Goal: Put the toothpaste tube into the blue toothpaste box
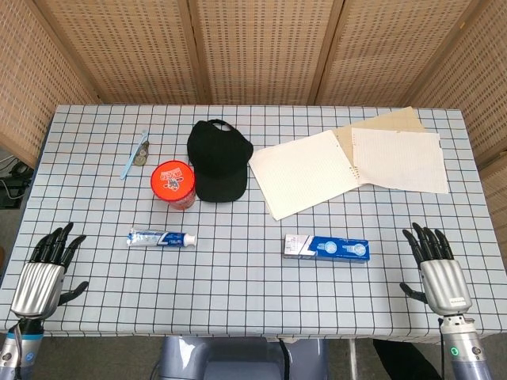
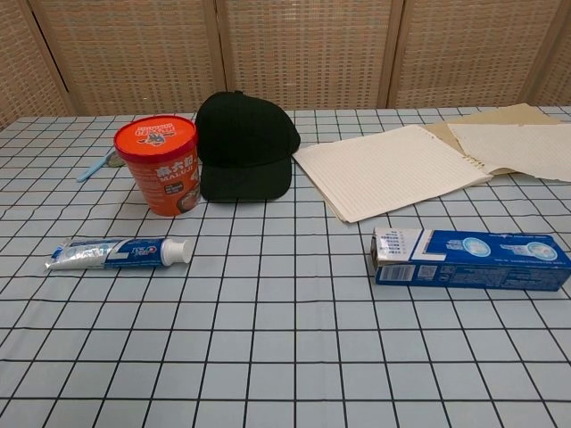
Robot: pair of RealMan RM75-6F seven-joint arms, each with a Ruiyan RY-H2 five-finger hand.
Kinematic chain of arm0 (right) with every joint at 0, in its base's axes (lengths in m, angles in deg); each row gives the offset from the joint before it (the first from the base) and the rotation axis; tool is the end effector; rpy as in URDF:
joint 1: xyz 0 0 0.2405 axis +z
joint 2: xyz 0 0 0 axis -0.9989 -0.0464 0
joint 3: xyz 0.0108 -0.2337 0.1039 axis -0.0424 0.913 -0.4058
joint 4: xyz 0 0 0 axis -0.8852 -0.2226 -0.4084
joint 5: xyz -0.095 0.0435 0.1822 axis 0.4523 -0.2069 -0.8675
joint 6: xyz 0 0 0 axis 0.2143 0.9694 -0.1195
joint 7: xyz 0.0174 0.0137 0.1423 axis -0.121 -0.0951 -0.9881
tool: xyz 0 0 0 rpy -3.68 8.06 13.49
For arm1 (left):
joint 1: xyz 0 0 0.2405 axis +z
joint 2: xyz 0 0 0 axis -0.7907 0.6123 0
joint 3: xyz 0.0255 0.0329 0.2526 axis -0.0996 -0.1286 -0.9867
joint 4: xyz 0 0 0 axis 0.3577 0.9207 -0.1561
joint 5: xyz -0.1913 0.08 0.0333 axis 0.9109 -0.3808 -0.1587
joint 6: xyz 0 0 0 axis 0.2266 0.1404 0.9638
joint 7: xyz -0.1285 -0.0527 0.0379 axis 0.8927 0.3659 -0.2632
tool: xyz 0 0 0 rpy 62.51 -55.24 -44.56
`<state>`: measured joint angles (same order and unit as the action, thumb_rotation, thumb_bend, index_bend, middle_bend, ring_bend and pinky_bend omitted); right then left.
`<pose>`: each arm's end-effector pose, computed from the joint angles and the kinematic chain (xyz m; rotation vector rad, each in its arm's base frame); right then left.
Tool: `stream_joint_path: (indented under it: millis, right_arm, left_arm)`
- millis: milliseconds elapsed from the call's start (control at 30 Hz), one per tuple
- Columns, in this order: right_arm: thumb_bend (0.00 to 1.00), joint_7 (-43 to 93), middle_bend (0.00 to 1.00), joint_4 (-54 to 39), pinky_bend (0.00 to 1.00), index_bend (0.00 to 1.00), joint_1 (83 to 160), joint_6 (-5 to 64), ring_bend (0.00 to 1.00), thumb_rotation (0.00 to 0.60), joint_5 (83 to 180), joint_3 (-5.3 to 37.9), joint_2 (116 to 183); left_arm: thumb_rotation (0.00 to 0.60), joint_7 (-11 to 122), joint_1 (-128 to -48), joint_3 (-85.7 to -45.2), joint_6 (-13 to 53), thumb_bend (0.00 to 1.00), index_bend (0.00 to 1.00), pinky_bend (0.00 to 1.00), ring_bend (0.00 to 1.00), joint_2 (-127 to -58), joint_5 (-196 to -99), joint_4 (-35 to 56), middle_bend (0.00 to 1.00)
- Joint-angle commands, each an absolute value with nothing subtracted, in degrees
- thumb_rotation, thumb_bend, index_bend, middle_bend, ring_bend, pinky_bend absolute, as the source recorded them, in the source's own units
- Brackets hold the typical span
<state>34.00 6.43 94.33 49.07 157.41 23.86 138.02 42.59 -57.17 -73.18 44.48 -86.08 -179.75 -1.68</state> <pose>-0.3009 -0.1916 0.1155 1.4778 -0.8295 0.8900 -0.2941 0.1715 0.0957 -1.5117 -0.7185 -0.8882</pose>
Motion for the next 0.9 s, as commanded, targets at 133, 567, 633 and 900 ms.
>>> stream_joint_path:
  millis: [133, 567, 633, 900]
  right_arm:
    - [0.19, 33.9, 0.00, 6.6, 0.00, 0.05, 94.3, 49.2, 0.00, 0.600, 157.6, 23.9, 138.0]
    - [0.19, 32.6, 0.00, 6.8, 0.00, 0.05, 94.3, 49.3, 0.00, 0.600, 157.4, 23.6, 137.4]
    - [0.19, 32.5, 0.00, 6.8, 0.00, 0.05, 94.3, 49.4, 0.00, 0.600, 157.4, 23.6, 137.4]
    - [0.19, 31.7, 0.00, 6.9, 0.00, 0.05, 94.2, 49.4, 0.00, 0.600, 157.1, 23.5, 137.1]
  left_arm:
    - [0.600, 40.6, -60.1, -70.9, 40.6, 0.10, 0.29, 0.23, 0.20, -86.0, -177.4, -3.4, 0.11]
    - [0.600, 34.5, -68.3, -66.2, 27.3, 0.21, 0.43, 0.31, 0.29, -88.9, -167.1, -6.6, 0.23]
    - [0.600, 33.3, -69.3, -65.6, 26.0, 0.21, 0.45, 0.32, 0.30, -89.6, -165.5, -6.6, 0.24]
    - [0.600, 25.7, -73.0, -64.4, 22.1, 0.21, 0.46, 0.34, 0.31, -93.2, -159.6, -5.8, 0.26]
